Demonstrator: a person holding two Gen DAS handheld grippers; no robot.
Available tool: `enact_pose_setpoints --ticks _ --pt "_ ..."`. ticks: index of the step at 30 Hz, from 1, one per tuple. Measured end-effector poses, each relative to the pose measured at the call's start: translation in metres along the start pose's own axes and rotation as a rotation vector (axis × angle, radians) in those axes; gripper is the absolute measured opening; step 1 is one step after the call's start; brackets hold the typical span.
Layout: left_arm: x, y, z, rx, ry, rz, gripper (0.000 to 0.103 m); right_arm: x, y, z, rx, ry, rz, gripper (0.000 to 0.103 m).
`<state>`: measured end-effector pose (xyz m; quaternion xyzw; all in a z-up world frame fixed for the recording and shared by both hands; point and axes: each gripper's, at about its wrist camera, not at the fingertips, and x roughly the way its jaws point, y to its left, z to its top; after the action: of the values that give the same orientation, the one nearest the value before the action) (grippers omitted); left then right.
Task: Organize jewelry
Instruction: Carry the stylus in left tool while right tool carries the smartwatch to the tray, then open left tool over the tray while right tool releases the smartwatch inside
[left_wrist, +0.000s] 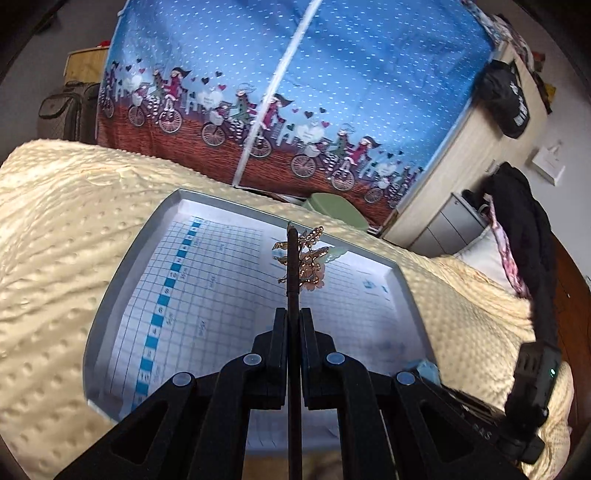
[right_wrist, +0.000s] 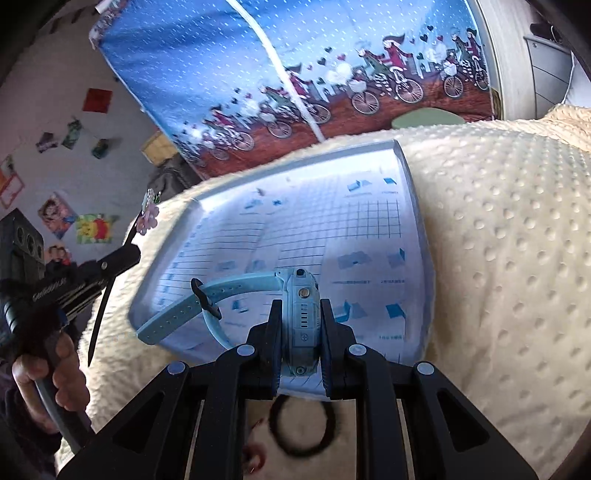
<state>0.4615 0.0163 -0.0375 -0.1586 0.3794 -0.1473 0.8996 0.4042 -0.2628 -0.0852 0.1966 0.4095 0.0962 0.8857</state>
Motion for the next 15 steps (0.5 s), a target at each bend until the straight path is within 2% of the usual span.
enact_pose_setpoints --ticks 5,15 --pt "0.029 0.019 -0.001 -0.058 0.001 0.033 0.006 0.020 0.006 0.000 -0.019 0.019 -0.041 0.015" --pt "0.063 0.026 -0.021 -0.027 0.066 0.107 0.006 0.028 0.018 0.005 -0.104 -0.017 -0.103 0.016"
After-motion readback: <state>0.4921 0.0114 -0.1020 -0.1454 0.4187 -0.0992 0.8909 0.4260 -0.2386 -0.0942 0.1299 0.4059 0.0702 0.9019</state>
